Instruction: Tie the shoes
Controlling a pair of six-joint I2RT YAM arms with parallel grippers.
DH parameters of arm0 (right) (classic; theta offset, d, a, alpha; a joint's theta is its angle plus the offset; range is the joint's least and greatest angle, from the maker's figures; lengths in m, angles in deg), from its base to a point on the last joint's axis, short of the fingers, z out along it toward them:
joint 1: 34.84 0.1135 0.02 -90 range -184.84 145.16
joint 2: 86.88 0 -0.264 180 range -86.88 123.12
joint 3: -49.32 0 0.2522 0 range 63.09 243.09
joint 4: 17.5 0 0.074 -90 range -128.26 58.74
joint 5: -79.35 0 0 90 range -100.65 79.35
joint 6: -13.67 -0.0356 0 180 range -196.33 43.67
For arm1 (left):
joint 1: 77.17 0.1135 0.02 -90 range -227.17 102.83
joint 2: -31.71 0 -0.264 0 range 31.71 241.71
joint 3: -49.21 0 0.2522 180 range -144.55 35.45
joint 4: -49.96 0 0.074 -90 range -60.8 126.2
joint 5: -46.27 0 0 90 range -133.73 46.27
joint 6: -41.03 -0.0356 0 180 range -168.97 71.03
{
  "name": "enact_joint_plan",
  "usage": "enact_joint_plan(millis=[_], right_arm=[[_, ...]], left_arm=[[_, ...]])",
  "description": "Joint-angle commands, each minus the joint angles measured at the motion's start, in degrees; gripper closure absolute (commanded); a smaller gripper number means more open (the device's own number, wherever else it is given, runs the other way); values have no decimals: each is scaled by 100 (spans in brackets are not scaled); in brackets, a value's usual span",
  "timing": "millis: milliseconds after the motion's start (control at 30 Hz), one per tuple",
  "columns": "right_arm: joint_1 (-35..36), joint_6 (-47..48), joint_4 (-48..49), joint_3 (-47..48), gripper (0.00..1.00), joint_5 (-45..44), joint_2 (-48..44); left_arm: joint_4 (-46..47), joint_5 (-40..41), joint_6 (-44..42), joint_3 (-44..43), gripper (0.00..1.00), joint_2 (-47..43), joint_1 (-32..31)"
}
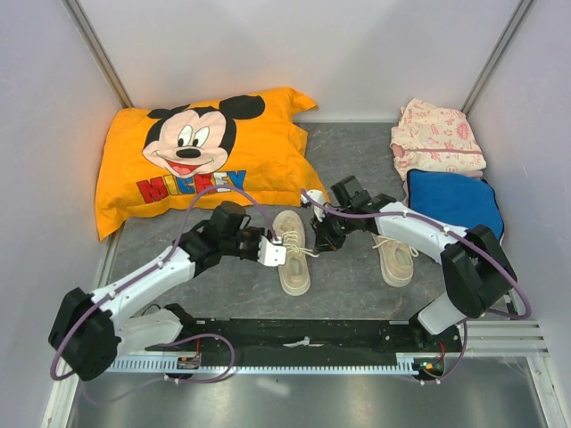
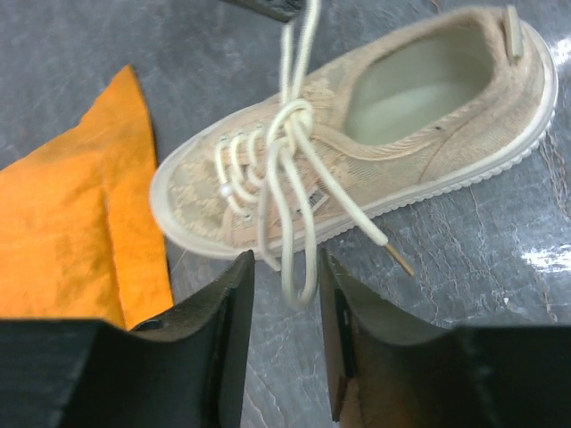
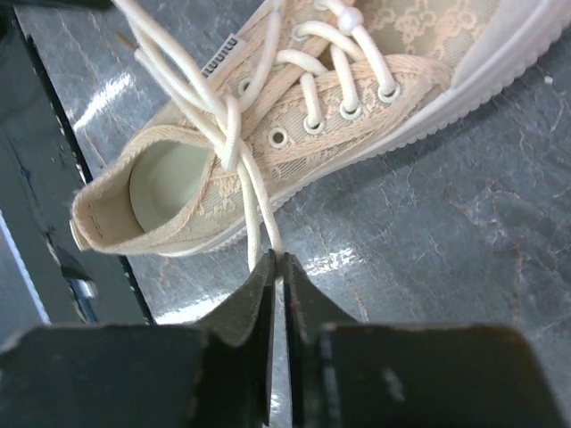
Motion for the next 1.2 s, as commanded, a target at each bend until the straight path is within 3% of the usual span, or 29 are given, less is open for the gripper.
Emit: enact_joint_plan(millis=[0, 133, 200, 567, 1167], right_arm=[[-16, 698, -228, 369, 82, 158, 90], [-7, 1094, -272, 615, 64, 35, 291], [2, 1252, -298, 773, 62, 43, 371], [124, 2597, -729, 1257, 65, 500, 723], [414, 3028, -852, 1687, 68, 702, 1241]], left_arm=[[19, -15, 932, 180, 55, -731, 143], [-96, -68, 1178, 321, 55, -1076, 240], [-148, -59, 1345, 321, 55, -1129, 258], [-324, -243, 1714, 348, 60, -1173, 390], [-588, -428, 1653, 383, 67, -1173, 416]])
